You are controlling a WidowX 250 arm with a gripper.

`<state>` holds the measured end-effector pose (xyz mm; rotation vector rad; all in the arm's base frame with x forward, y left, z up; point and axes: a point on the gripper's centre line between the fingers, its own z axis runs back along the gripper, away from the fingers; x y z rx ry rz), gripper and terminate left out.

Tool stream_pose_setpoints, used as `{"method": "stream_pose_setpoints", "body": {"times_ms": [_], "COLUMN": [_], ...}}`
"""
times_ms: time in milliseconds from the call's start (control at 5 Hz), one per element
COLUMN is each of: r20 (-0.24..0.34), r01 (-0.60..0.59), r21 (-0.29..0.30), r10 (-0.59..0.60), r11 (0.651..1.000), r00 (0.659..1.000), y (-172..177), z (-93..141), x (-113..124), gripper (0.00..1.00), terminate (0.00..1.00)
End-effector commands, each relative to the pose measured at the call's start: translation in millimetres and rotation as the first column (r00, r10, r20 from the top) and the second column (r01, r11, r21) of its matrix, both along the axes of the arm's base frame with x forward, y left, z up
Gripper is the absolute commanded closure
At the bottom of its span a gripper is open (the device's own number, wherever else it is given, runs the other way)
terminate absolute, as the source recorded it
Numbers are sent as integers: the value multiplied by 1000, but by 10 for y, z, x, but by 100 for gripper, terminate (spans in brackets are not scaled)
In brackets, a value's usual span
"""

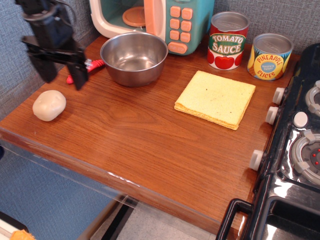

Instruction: Move the yellow pad to the front edge of the table

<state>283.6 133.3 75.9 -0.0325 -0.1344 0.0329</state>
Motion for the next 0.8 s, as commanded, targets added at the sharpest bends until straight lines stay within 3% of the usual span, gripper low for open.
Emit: {"method": "stream_pose_setpoints", "body": {"times_ms": [0,400,600], "r20": [45,41,52], "r01": [42,-19,-35], "r21": [-46,-70,-74], "r10": [-40,21,39], "r11": [998,997,997], "r00": [998,999,998], "y": [-751,-1568,-1782], "z": [44,-111,-198], "x": [278,663,955], "gripper": [0,0,0], "terminate": [0,0,0]}}
